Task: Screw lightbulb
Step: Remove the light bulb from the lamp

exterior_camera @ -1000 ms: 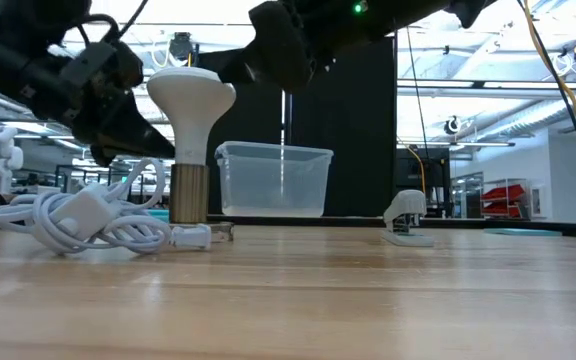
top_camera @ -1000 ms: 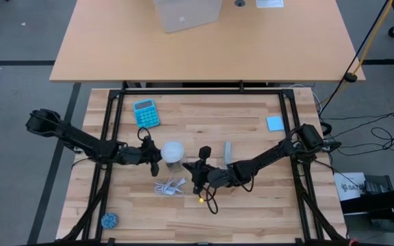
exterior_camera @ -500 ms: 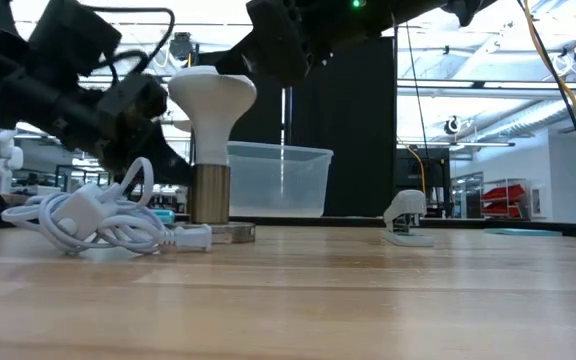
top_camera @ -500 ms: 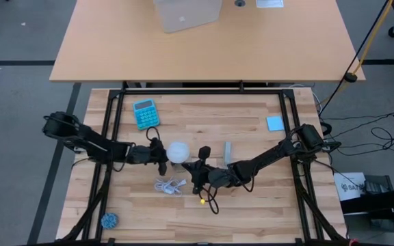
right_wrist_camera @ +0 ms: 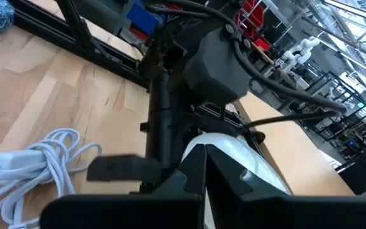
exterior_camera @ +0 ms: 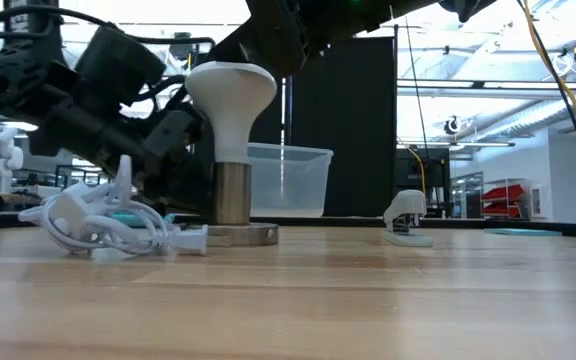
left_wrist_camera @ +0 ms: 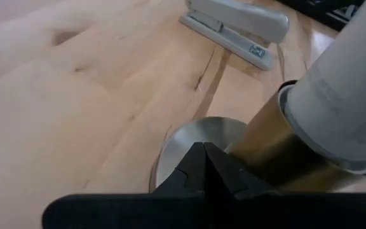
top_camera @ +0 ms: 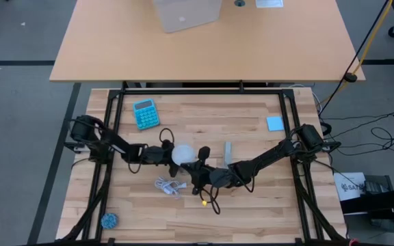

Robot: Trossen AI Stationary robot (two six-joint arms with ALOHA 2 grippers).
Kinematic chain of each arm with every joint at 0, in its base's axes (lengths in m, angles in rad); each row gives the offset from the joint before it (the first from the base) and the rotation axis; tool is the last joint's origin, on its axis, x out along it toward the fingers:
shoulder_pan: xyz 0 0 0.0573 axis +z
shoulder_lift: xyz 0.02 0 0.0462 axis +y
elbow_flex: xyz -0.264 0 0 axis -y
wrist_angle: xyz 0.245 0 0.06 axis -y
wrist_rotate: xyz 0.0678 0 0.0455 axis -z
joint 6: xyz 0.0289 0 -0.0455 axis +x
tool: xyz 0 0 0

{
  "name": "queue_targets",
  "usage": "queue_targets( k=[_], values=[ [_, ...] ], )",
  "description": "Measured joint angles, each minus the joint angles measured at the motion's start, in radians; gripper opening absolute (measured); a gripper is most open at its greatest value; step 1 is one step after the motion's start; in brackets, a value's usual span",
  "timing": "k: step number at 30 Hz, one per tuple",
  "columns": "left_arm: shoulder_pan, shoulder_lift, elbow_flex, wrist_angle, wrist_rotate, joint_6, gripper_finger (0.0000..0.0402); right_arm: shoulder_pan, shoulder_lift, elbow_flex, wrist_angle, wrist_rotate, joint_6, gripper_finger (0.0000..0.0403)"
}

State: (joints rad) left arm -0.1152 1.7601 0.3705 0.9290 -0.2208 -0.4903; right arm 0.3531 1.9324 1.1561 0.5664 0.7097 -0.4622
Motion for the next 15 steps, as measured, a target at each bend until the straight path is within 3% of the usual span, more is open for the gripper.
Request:
queue_targets(
  k=[8,15],
  values=[
    [0.020,0.040,0.070,0.002,-0.043,0.066,0.0000,-0.001,0.000,0.000,0.025,0.003,-0.052,0.0000],
    [0.028,-0.041,0.057,-0.068,-0.027,0.135,0.0020,0.015,0.000,0.000,0.043,0.006,-0.108,0.0000]
  ],
)
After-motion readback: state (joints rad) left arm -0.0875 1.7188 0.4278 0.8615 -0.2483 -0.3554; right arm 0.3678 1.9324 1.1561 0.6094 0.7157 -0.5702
